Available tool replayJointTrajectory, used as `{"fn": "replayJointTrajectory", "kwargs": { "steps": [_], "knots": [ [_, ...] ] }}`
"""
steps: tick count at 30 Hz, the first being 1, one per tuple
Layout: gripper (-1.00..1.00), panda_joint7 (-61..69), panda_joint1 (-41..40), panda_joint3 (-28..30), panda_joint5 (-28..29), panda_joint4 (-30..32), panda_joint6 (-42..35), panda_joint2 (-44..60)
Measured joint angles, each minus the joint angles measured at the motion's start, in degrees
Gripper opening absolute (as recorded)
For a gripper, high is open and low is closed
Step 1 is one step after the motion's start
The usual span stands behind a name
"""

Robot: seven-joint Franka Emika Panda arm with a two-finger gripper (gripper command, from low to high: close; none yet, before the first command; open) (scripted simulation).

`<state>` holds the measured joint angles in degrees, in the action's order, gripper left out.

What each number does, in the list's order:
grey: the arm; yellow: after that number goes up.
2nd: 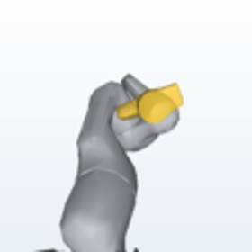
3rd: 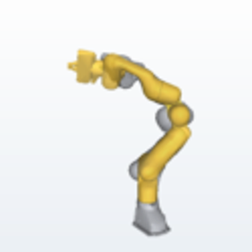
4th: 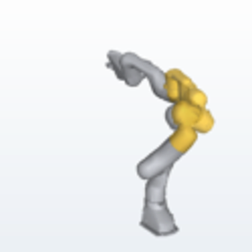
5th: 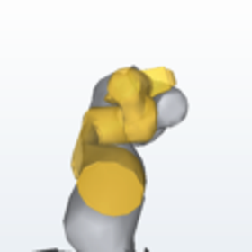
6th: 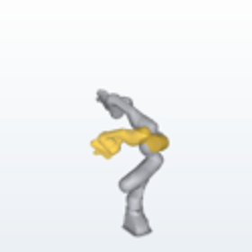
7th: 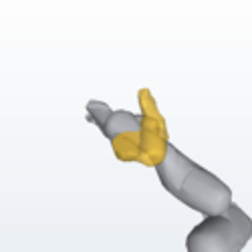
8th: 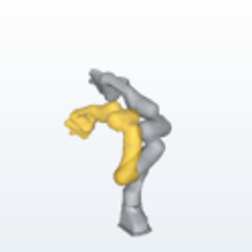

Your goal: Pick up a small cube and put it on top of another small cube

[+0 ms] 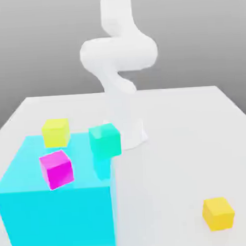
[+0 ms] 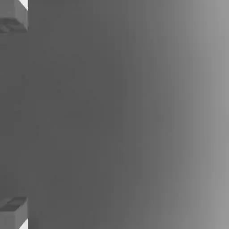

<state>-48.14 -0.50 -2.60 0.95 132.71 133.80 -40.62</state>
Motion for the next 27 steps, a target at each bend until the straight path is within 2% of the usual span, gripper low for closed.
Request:
{"fn": "replayJointTrajectory", "kwargs": {
  "steps": [15, 27],
  "knots": [
    [0.00, -15.73, -0.45, -13.87, 8.26, 5.61, 12.10, 31.50],
    [0.00, -25.84, 6.81, -16.56, 12.29, 9.42, 22.73, 55.81]
  ]
}}
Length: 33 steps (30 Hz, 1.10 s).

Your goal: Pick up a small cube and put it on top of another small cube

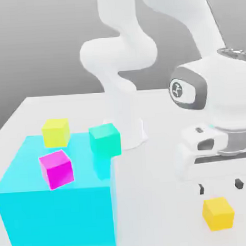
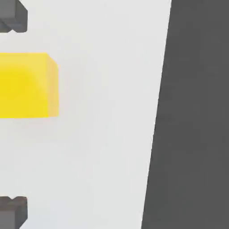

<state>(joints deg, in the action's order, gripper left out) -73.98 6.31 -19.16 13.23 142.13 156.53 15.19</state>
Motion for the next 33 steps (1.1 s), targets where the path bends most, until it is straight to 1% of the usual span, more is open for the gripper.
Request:
{"fn": "replayJointTrajectory", "kwargs": {
  "steps": [3, 4, 11, 16, 21, 25, 27, 29, 31, 33],
  "knots": [
    [0.00, -3.16, 3.23, 3.78, 3.92, -1.15, 4.58, 6.25],
    [-1.00, -4.15, 4.49, 5.29, 5.21, -1.57, 6.12, 8.26],
    [-1.00, -4.44, 4.76, 5.60, 5.57, -1.67, 6.51, 8.71],
    [-1.00, 0.77, 1.33, 1.46, -1.38, 0.02, -0.52, -0.24],
    [-1.00, 2.59, -4.90, 6.72, -3.74, -4.30, -12.65, -7.92],
    [-1.00, 4.65, -13.21, 10.78, -6.53, -8.49, -22.73, -14.08],
    [-1.00, 5.94, -12.21, 13.16, -8.32, -10.58, -27.71, -17.24],
    [-1.00, 7.23, -17.11, 16.16, -10.10, -12.52, -32.45, -20.30],
    [-1.00, 8.70, -19.31, 18.81, -12.13, -14.70, -37.60, -23.57],
    [-1.00, 9.40, -20.21, 19.95, -13.08, -14.02, -37.19, -23.96]
  ]
}}
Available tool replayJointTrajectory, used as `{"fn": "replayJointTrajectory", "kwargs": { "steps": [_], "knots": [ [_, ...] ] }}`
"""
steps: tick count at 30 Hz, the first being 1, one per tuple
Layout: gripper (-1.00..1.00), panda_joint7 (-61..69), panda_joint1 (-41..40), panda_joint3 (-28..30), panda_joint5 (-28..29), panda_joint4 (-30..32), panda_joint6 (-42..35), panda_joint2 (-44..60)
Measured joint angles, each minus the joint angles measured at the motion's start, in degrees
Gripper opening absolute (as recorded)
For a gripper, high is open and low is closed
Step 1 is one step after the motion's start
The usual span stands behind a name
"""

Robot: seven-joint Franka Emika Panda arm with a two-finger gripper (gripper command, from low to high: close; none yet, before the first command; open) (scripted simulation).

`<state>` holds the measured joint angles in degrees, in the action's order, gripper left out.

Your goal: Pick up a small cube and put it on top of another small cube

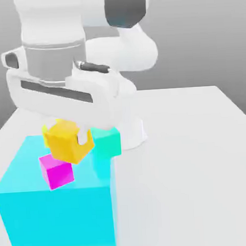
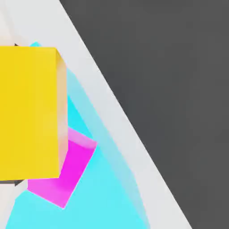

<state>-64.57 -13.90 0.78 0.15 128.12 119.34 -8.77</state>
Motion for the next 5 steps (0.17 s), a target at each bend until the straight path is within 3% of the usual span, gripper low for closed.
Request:
{"fn": "replayJointTrajectory", "kwargs": {
  "steps": [2, 3, 5],
  "knots": [
    [-1.00, 0.22, -0.27, 0.28, -0.28, 2.44, 3.83, 1.36],
    [1.00, 0.27, -0.34, 0.32, -0.33, 3.39, 5.36, 1.93],
    [1.00, 0.27, -0.34, 0.32, -0.34, 3.39, 5.36, 1.93]
  ]
}}
